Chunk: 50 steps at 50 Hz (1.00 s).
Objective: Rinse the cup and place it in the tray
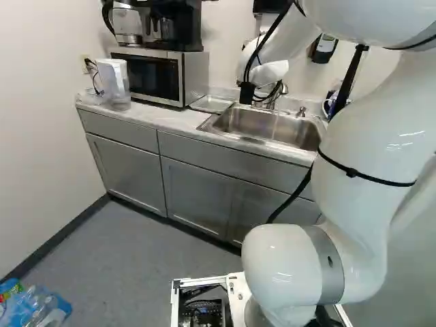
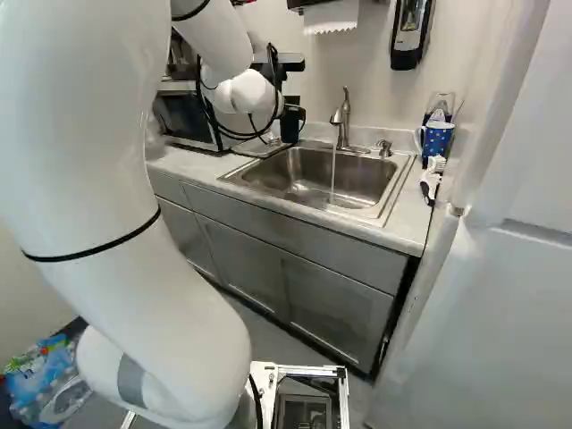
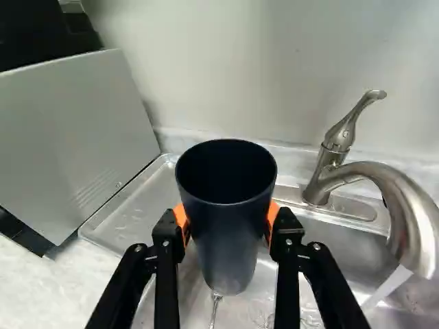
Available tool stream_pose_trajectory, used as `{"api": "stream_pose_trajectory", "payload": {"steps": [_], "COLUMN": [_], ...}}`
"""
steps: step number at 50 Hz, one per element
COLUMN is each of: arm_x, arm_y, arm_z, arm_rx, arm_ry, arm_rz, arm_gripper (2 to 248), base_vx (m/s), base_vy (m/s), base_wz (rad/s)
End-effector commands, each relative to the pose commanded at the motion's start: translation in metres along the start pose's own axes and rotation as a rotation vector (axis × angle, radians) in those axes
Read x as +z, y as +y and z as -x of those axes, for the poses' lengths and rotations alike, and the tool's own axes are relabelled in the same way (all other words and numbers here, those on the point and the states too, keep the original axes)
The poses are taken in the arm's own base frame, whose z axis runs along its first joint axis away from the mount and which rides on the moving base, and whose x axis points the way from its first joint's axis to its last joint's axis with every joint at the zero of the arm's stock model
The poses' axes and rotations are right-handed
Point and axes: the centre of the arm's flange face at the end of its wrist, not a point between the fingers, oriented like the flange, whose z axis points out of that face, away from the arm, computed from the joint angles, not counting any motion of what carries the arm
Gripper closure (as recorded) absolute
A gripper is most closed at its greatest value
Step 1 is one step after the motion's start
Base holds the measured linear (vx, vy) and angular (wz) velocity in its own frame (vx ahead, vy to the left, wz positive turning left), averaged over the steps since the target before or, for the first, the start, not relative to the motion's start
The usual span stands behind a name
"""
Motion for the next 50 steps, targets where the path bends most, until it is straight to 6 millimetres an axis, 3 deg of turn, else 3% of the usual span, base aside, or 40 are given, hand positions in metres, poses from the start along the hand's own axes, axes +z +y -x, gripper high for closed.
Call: {"api": "stream_pose_trajectory", "payload": {"steps": [14, 50], "arm_x": [0.012, 0.056], "arm_y": [-0.011, -0.065], "arm_z": [-0.003, -0.010], "arm_rx": [-0.006, -0.033], "arm_ry": [0.001, 0.005], "arm_rz": [-0.018, -0.099], "arm_gripper": [126, 126], "base_vx": [0.000, 0.000], "base_vy": [0.000, 0.000], "base_wz": [0.000, 0.000]}}
